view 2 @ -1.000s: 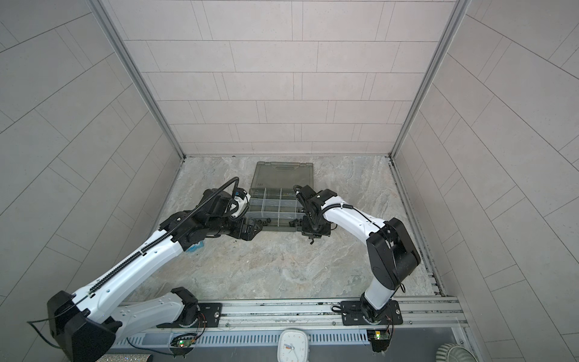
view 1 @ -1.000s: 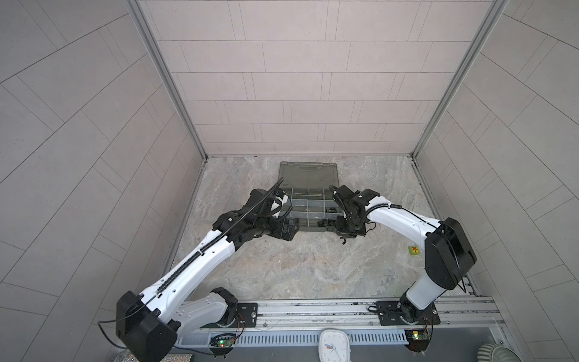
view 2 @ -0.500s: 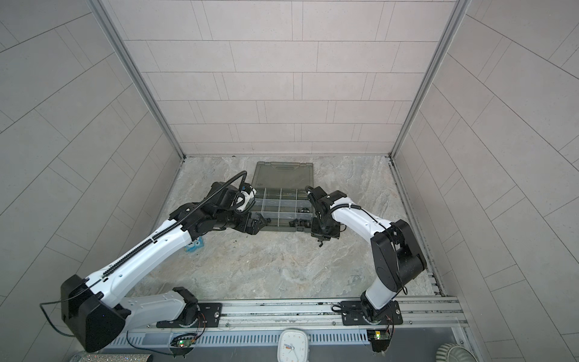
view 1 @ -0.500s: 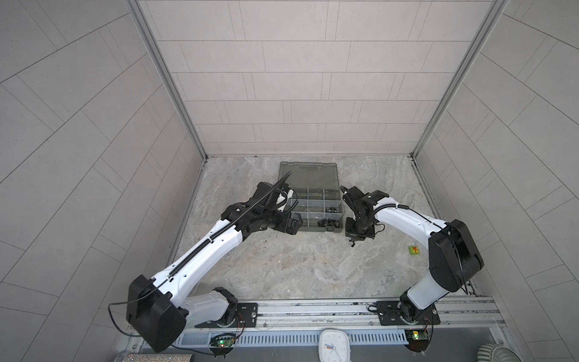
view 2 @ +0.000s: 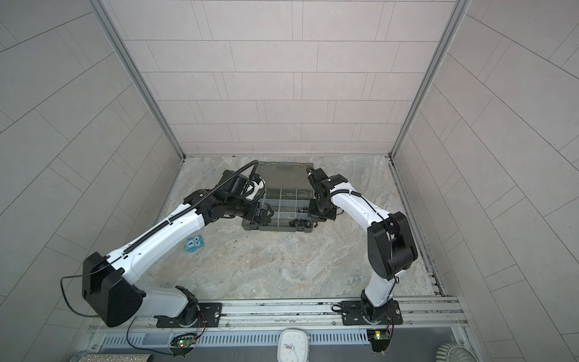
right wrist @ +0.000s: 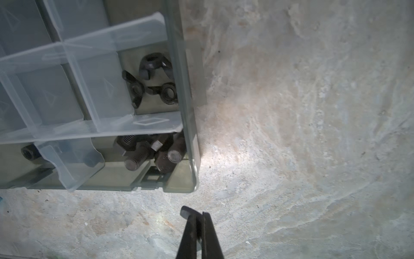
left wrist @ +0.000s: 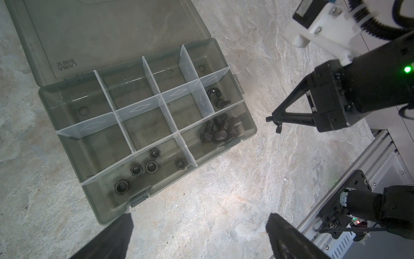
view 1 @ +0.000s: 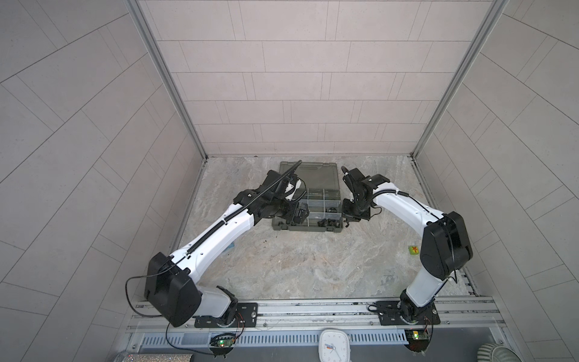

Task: Sort the screws and nuts into containers
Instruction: Place the nut into the container.

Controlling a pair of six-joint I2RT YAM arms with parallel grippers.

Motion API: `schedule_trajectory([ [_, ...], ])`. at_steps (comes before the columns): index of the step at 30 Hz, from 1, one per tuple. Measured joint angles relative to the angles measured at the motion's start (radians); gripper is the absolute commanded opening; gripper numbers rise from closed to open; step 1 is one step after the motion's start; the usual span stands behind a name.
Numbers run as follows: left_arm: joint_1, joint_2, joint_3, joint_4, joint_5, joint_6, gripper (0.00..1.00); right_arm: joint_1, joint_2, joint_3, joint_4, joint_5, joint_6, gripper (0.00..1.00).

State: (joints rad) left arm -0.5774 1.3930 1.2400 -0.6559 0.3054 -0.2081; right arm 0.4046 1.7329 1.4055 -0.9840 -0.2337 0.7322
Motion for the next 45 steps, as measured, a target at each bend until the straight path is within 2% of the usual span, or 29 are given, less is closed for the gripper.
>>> schedule_trajectory([
  [9, 0.028, 0.013, 0.023, -0.011, -0.003, 0.018, 1.00, -0.007, 0.200, 0.225, 0.001, -0.026, 0.001, 0.02],
  [18, 0.043, -0.004, 0.023, -0.031, -0.034, 0.026, 1.00, -0.014, 0.318, 0.336, 0.002, -0.044, 0.004, 0.01],
  [39, 0.082, -0.008, 0.024, -0.052, -0.064, 0.031, 1.00, -0.059, 0.394, 0.377, 0.003, -0.068, 0.000, 0.02],
  [45, 0.083, -0.007, 0.024, -0.052, -0.064, 0.030, 1.00, -0.060, 0.395, 0.377, 0.003, -0.075, -0.001, 0.08],
])
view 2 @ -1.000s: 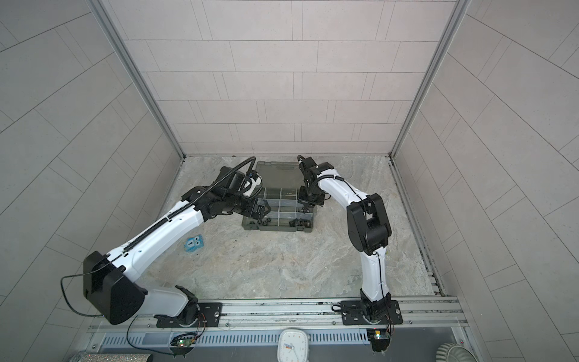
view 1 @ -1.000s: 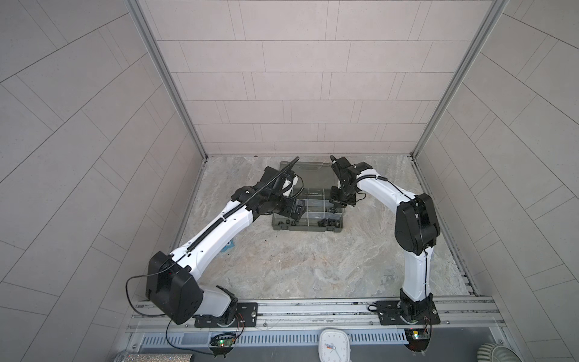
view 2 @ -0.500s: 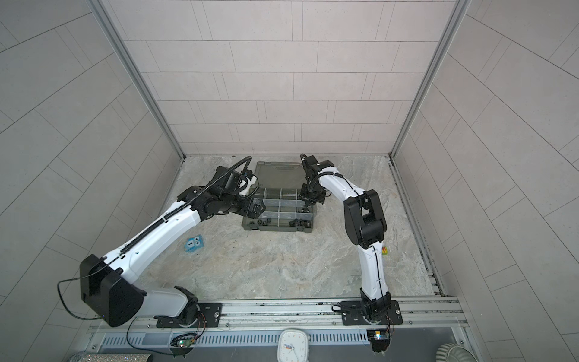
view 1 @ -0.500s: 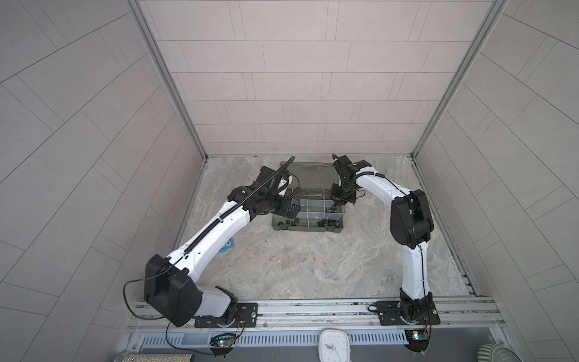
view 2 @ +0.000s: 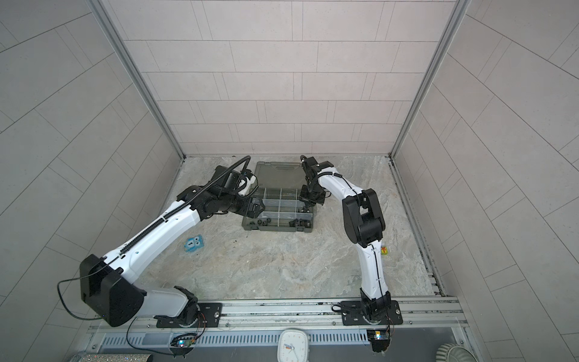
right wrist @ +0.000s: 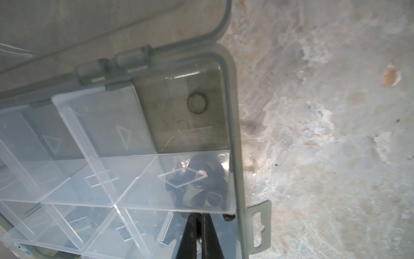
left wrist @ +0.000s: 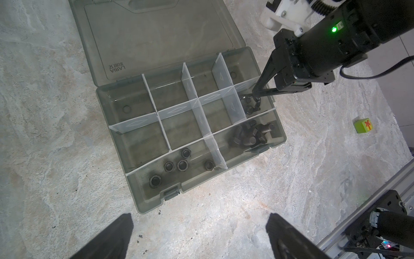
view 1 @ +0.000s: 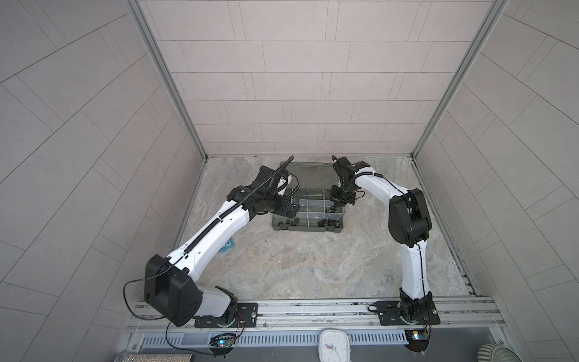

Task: Sort the screws and nuts into containers
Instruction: Place the nut into the container, then reset both arms

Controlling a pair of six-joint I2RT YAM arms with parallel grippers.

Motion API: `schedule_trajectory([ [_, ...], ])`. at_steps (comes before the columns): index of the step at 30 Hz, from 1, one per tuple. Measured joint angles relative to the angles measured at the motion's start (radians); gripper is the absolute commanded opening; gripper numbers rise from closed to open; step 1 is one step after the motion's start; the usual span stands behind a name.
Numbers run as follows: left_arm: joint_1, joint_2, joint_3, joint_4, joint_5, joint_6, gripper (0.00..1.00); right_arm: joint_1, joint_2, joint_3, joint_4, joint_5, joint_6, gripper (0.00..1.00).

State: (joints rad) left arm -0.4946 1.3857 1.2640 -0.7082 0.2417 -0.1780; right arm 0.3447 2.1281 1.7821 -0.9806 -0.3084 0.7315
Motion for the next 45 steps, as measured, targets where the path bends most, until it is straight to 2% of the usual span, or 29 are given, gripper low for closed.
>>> schedule_trajectory([
  [4, 0.000, 0.000, 0.000, 0.000, 0.000, 0.000, 1.00, -0.005, 0.000, 0.000, 0.000, -0.002, -0.010, 0.17],
  [7, 0.003, 0.000, 0.000, 0.000, 0.000, 0.000, 1.00, -0.007, 0.000, 0.000, 0.002, -0.005, -0.016, 0.28],
  [12, 0.012, 0.000, 0.000, 0.000, 0.000, -0.005, 1.00, -0.010, -0.012, -0.001, 0.008, -0.013, -0.032, 0.29],
  [16, 0.027, 0.000, 0.001, 0.001, 0.000, -0.008, 1.00, -0.010, -0.089, -0.020, 0.012, -0.028, -0.058, 0.29],
  [19, 0.052, 0.000, 0.002, 0.007, -0.002, -0.018, 1.00, -0.015, -0.208, -0.065, 0.018, -0.042, -0.089, 0.30],
  [23, 0.092, -0.010, -0.015, 0.041, -0.028, -0.039, 1.00, -0.043, -0.387, -0.184, 0.048, -0.054, -0.149, 0.41],
  [28, 0.121, -0.092, -0.155, 0.133, -0.113, -0.026, 1.00, -0.077, -0.630, -0.489, 0.177, -0.019, -0.238, 0.51],
  [31, 0.134, -0.163, -0.266, 0.217, -0.180, -0.008, 1.00, -0.085, -0.796, -0.665, 0.271, 0.061, -0.291, 0.56],
  [33, 0.140, -0.225, -0.351, 0.299, -0.237, 0.008, 1.00, -0.087, -0.934, -0.778, 0.362, 0.132, -0.342, 0.65],
  [34, 0.142, -0.255, -0.388, 0.340, -0.262, 0.019, 1.00, -0.088, -0.997, -0.824, 0.399, 0.164, -0.370, 0.78],
  [35, 0.144, -0.288, -0.428, 0.385, -0.290, 0.032, 1.00, -0.090, -1.066, -0.869, 0.437, 0.201, -0.399, 0.98],
  [39, 0.175, -0.353, -0.529, 0.514, -0.368, 0.082, 1.00, -0.108, -1.300, -1.020, 0.564, 0.347, -0.504, 0.99],
  [42, 0.204, -0.336, -0.550, 0.568, -0.416, 0.108, 1.00, -0.145, -1.377, -1.096, 0.618, 0.412, -0.556, 0.99],
  [45, 0.231, -0.318, -0.578, 0.631, -0.460, 0.124, 1.00, -0.165, -1.381, -1.156, 0.693, 0.459, -0.592, 0.99],
])
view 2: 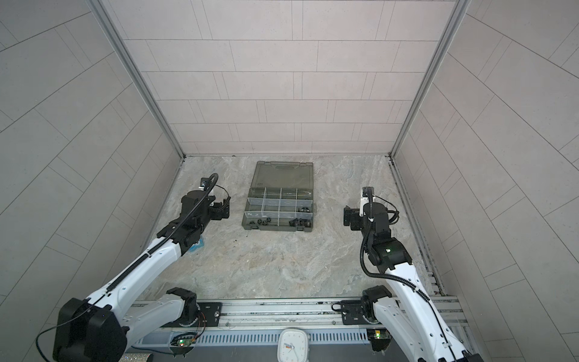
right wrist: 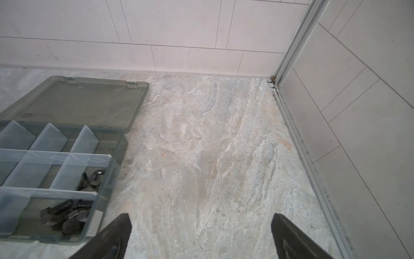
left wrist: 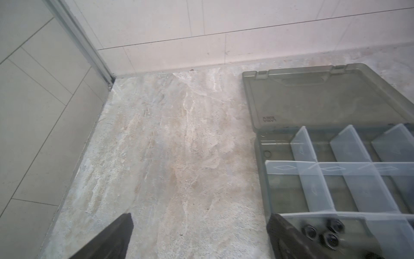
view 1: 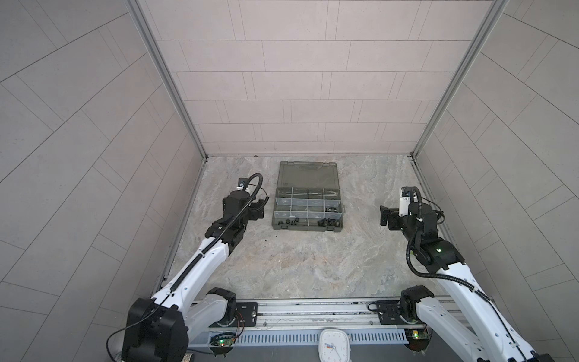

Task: Sort the screws and nuts into containers
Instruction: Reset both arms

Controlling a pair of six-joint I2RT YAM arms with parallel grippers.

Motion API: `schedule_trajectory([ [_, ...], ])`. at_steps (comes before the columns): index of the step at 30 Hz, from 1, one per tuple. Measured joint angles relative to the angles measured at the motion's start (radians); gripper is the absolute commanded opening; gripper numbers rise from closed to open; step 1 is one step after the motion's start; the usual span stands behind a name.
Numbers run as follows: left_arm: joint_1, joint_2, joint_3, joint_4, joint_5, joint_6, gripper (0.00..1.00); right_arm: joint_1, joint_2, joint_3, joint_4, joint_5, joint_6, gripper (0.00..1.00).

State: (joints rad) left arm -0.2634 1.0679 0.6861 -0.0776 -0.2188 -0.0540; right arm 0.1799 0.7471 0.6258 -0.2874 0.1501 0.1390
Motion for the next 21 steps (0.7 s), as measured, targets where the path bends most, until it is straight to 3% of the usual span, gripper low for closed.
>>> schedule_trajectory([
  [9, 0.074, 0.078, -0.125, 0.192, -0.040, 0.025, 1.00, -0.032, 0.053, -0.210, 0.254, 0.056, -0.059, 0.99],
  [21, 0.172, 0.211, -0.308, 0.538, -0.064, 0.026, 1.00, -0.114, 0.338, -0.281, 0.661, 0.116, -0.068, 0.99],
])
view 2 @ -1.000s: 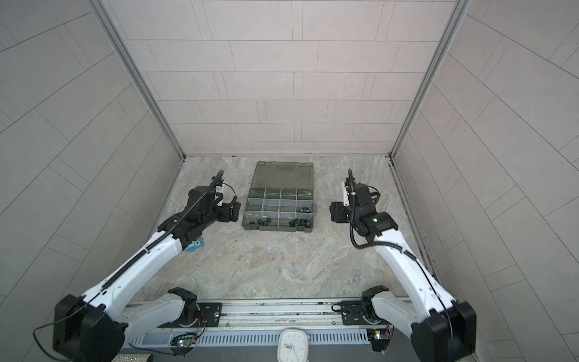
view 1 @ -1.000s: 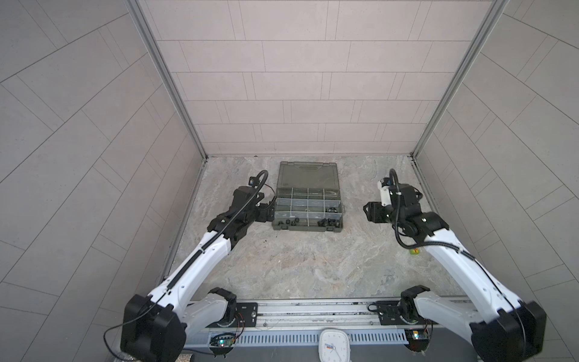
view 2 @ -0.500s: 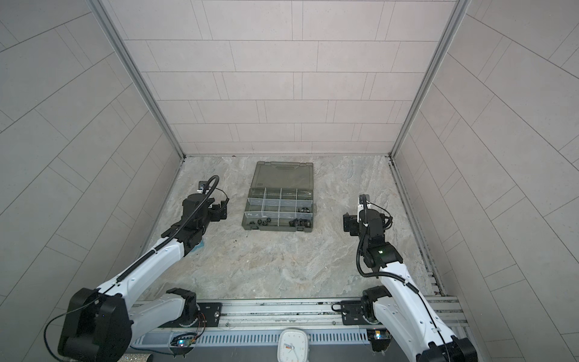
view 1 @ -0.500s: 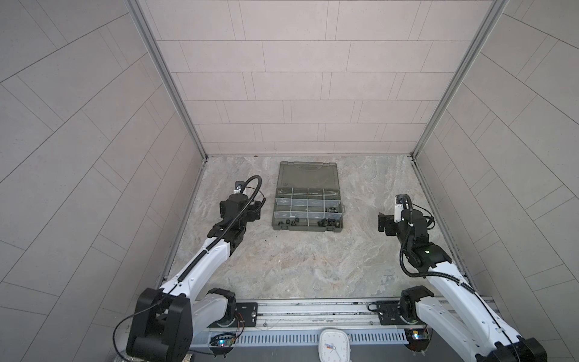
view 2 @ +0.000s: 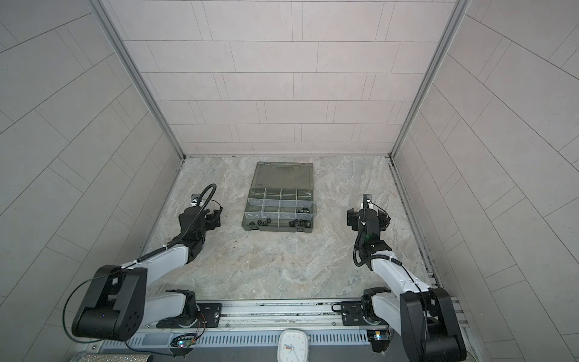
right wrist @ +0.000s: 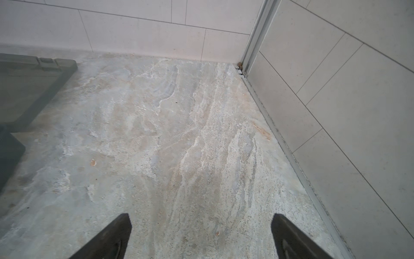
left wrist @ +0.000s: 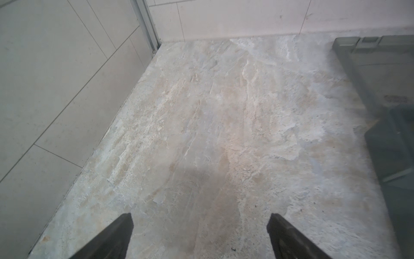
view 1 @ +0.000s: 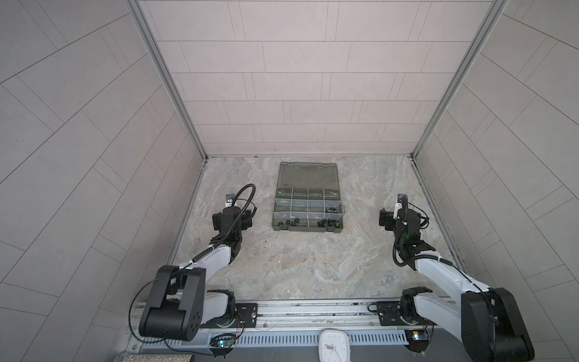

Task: Sort the screws and nuts into containers
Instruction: Reset both arms

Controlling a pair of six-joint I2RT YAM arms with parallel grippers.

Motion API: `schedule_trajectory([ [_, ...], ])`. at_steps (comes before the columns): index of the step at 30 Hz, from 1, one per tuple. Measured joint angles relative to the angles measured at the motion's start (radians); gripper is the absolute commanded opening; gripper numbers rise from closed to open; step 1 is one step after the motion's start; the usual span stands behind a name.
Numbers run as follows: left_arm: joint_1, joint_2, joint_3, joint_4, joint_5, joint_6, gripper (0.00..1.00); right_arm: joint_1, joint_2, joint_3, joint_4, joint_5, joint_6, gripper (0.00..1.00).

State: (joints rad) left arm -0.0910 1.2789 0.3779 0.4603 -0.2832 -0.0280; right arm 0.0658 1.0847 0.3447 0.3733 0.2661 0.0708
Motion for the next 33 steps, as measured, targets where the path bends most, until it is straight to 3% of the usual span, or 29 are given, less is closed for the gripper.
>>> schedule_trajectory([
  [7, 0.026, 0.096, 0.031, 0.092, 0.000, 0.002, 1.00, -0.029, 0.150, 0.000, 0.137, 0.015, 0.000, 0.99],
  [15, 0.043, 0.111, 0.037, 0.157, 0.032, -0.004, 1.00, -0.049, 0.291, 0.050, 0.219, 0.018, 0.000, 0.99],
  [24, 0.045, 0.294, 0.010, 0.374, 0.025, -0.025, 1.00, -0.050, 0.425, 0.073, 0.352, -0.102, 0.003, 0.99],
  [33, 0.053, 0.307, -0.003, 0.443, 0.034, -0.026, 1.00, -0.051, 0.462, 0.054, 0.459, -0.183, -0.022, 0.99],
])
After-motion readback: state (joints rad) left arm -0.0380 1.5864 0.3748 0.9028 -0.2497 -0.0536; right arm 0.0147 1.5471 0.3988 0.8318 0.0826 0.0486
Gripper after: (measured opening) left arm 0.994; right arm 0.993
